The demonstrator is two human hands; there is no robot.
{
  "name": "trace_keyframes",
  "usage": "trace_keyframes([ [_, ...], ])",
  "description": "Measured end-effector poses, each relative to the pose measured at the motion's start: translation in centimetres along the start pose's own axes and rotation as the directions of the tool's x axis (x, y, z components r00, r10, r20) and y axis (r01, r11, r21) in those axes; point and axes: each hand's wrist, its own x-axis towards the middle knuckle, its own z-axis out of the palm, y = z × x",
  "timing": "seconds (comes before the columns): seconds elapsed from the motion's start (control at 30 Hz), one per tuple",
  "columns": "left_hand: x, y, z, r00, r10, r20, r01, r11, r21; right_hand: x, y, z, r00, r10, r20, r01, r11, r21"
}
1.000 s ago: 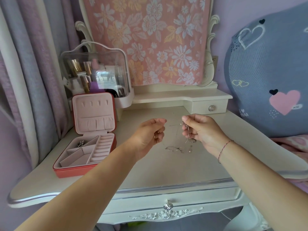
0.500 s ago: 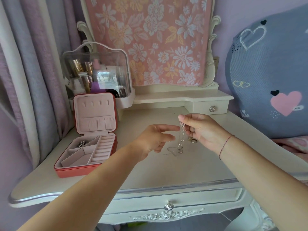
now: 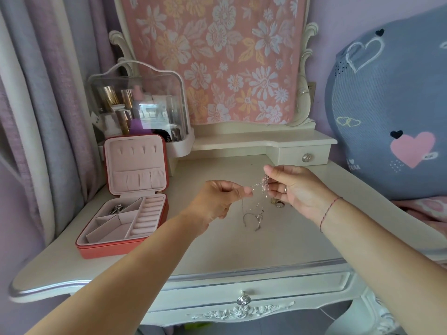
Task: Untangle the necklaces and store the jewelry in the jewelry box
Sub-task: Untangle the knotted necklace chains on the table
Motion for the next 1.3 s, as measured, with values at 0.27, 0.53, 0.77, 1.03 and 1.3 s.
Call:
trace_keyframes([
  [0.27, -0.2, 0.4, 0.1, 0.999, -0.048, -0.014, 0.048, 0.998, 0.044, 0.1, 0.6, 0.9, 0.99, -0.086, -0.11, 0.085, 0.996, -0.009],
  [0.53, -0.2, 0.8, 0.3, 0.993, -0.018, -0.114, 0.021, 1.0, 0.024, 0.3, 0.1, 1.0, 0.975, -0.181, -0.132, 0.162, 0.977, -0.141],
  [0.77, -0.1, 0.6, 0.1, 0.995, -0.068, -0.067, 0.042, 0.941, -0.335, -0.1, -0.4, 0.9, 0.987, -0.115, -0.111, 0.114, 0.993, -0.015],
  [1.03, -0.3, 0.5, 0.2, 0.998, -0.069, 0.004, 0.065, 0.909, -0.411, -0.4, -0.5, 1.1, 0.996, -0.071, -0.049, 0.077, 0.986, 0.15],
  [1.3, 0.1, 0.3, 0.5, 0.999, -0.043, -0.016, 0.03, 0.878, -0.477, -0.6, -0.7, 1.3, 0.999, -0.048, 0.022, 0.041, 0.971, 0.237],
])
